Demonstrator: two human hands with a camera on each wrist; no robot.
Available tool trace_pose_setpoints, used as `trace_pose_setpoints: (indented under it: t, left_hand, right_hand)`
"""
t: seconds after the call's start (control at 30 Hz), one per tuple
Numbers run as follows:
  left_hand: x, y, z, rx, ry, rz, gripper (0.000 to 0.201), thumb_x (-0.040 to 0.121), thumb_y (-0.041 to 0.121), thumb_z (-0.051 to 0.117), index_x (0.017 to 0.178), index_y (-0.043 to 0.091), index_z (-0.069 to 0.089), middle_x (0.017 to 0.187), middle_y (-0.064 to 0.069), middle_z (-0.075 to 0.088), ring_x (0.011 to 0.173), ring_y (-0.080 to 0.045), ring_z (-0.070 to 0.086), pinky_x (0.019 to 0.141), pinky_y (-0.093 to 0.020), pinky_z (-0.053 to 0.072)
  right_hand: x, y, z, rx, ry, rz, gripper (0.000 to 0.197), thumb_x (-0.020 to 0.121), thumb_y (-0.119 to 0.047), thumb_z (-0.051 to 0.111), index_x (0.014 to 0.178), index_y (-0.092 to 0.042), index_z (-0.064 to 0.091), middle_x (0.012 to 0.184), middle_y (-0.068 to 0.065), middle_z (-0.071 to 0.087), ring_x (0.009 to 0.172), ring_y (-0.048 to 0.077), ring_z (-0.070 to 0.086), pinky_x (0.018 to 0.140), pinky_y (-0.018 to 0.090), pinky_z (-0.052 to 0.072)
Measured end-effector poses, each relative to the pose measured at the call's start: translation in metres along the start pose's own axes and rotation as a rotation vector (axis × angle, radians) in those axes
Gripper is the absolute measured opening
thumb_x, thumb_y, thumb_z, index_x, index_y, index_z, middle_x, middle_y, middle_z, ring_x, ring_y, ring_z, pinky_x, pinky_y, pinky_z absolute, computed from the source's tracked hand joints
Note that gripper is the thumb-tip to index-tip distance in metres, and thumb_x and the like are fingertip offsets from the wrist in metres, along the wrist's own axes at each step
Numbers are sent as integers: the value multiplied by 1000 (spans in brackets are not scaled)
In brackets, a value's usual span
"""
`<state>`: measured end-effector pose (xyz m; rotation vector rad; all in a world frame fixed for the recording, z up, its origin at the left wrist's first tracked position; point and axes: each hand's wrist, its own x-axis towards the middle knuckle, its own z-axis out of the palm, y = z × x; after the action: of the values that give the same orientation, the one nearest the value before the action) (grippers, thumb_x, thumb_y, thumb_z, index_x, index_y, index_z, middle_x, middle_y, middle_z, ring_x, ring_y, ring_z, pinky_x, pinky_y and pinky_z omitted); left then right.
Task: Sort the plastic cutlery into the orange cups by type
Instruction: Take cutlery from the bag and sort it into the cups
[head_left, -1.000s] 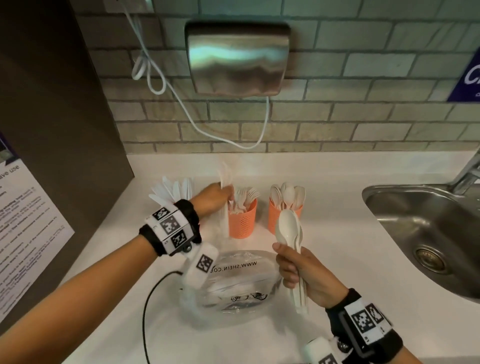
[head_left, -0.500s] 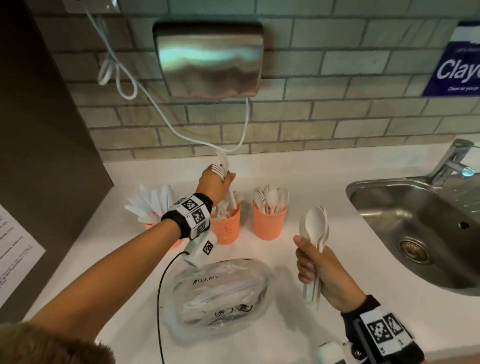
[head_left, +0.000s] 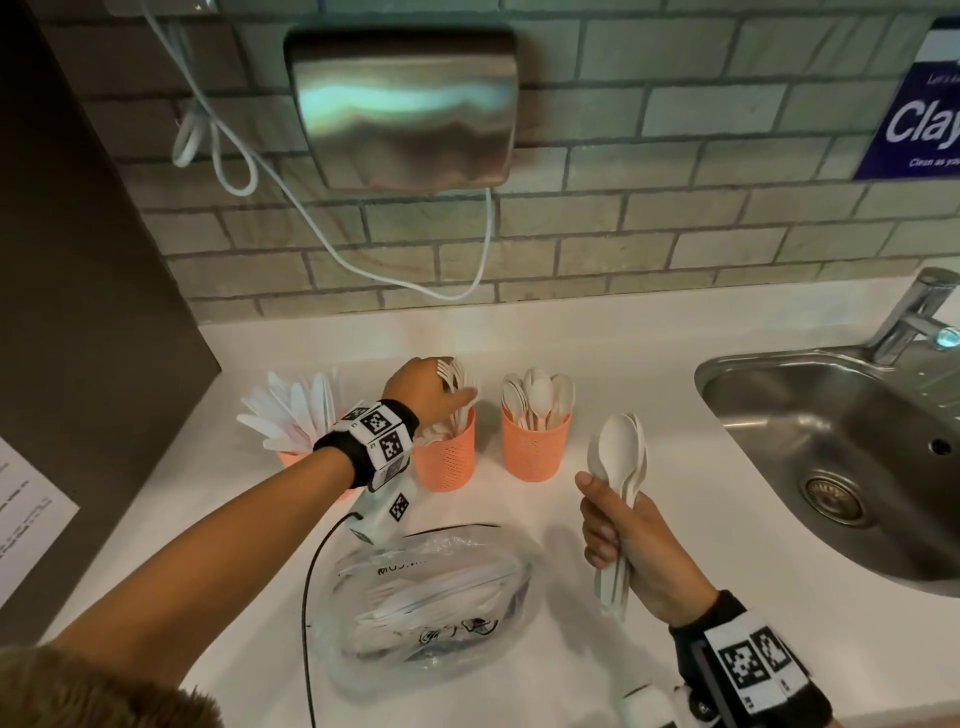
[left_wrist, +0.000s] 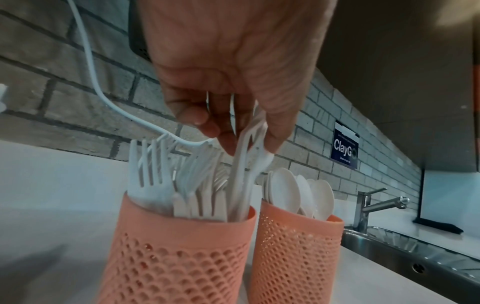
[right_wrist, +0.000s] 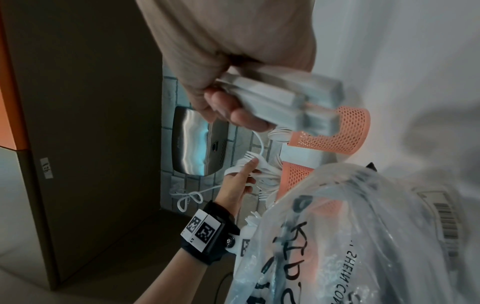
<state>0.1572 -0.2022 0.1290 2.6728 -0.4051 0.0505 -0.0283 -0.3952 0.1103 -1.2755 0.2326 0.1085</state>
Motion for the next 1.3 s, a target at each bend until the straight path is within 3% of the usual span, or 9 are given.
trace_pose_setpoints:
  t: [0.1,0.2,0.4,0.57,0.83,0.93,1.03,1.17,1.3]
  left_hand:
    - [3,-6,2,68,-21,1,32,85,39,59,102,11,59,101,-11,67,103,-31,52,85,-37,45]
    - [4,-10,2,6,6,-69,49,76,41,70,113,14,52,103,-14,63,100,-31,55,85,-37,47]
    - [8,-15,-4,-426,141,-135,25,74,25,76,85,16,55,70,5,55,71,-16,55,62,-23,41]
    - [6,-15,3,-149,105,53,6,81,13,67,81,7,65,81,-11,68,76,-23,61,71,-27,47]
    - [-9,-21,-22,57,71,261,33,94,30,49,111,8,65,111,-13,63,99,-28,59,83,-32,44]
    - [-33,-31,-26,194,-23,430,63,81,55,38,128,16,52,129,-8,53,117,-24,51,92,-32,43]
    - [-45,-41,-10,488,12,609,69,82,52,42,140,16,37,146,-16,39,133,-32,41,103,-44,39]
    - [-35,-46,12,677,-123,613,82,87,46,54,148,14,11,153,-12,-4,143,-28,2,114,-45,5]
    - [-15,-43,7,782,-156,552,78,80,52,58,142,12,33,146,-18,38,132,-30,42,103,-43,40]
  right_hand:
    - [2,0,1,-7,1,7,38,86,-26,57,55,-17,35,44,-3,27,36,8,26,38,19,29]
    - [3,1,2,-14,0,8,38,85,-27,58,56,-17,36,44,-3,27,36,9,27,39,19,30]
    - [6,2,3,-22,14,13,38,86,-26,57,56,-17,36,43,-3,27,36,8,27,39,19,30]
    - [10,4,8,-24,2,19,40,88,-24,57,55,-18,35,44,-4,26,35,8,26,38,19,28]
    - [14,3,8,-20,4,-1,37,82,-28,59,55,-17,36,44,-3,27,35,8,27,38,19,30]
    - [15,4,7,-27,4,5,37,82,-29,59,55,-18,37,44,-3,28,35,8,28,38,19,31]
    - [16,5,11,-33,-3,14,39,87,-25,57,56,-19,35,45,-4,26,36,8,27,39,19,30]
    - [17,1,19,-35,-21,16,43,90,-24,55,52,-19,34,44,-4,26,35,8,26,38,19,29]
    - [14,-4,17,-25,-19,-1,42,90,-25,54,54,-19,34,44,-4,26,36,8,26,39,20,29]
